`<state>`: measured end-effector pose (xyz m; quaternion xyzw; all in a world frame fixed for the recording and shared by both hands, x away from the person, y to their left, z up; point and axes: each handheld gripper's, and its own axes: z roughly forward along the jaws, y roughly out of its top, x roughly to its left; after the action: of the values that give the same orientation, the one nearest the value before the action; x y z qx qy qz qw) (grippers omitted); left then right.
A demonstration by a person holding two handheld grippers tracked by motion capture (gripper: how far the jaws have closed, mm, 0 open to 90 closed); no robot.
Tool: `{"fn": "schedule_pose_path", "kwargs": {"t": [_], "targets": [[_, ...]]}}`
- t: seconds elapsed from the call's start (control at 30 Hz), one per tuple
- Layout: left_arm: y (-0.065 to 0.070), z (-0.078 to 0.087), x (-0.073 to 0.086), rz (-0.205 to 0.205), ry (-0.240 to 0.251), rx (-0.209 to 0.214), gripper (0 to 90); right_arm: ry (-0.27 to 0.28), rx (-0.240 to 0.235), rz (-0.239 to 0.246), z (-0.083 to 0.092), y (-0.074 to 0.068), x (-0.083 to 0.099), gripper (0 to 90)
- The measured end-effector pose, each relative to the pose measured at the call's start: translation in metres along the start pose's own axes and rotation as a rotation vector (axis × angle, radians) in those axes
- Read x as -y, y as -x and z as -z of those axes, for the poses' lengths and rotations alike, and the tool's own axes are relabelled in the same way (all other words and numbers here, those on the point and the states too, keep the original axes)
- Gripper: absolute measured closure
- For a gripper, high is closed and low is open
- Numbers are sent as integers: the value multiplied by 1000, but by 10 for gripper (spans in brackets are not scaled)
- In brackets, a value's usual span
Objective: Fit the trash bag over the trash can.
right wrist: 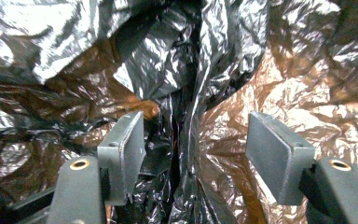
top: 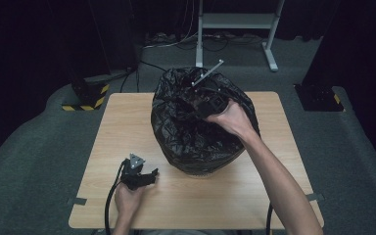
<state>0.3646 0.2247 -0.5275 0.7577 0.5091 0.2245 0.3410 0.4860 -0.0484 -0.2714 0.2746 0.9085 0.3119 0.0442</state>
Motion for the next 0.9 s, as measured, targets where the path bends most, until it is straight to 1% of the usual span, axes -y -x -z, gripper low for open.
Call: {"fn": "schedule_pose_path", "kwargs": {"t": [0.17, 0.27, 0.4, 0.53, 0.67, 0.77, 0.83, 0.9], "targets": [[0, 0, 0, -1, 1, -1, 242, 62, 2, 6, 9, 1, 1, 543], [0, 0, 0, -1, 1, 0, 242, 73, 6, 4, 10, 0, 1, 638], [0, 0, 0, -5, 0, -1, 242, 87, 4, 4, 8, 3, -2, 740], [0, 0, 0, -3, 0, -1, 242, 60, 11, 1, -1, 5, -6, 792], [0, 0, 0, -2, -1, 0, 242, -1, 19, -14, -16, 7, -11, 824], [0, 0, 0, -5, 0, 0, 243, -51, 28, -21, -26, 8, -12, 832], [0, 0, 0, -5, -1, 0, 242, -74, 24, -25, -30, 8, -13, 831], [0, 0, 0, -5, 0, 1, 242, -83, 26, -26, -32, 8, -13, 814]]}}
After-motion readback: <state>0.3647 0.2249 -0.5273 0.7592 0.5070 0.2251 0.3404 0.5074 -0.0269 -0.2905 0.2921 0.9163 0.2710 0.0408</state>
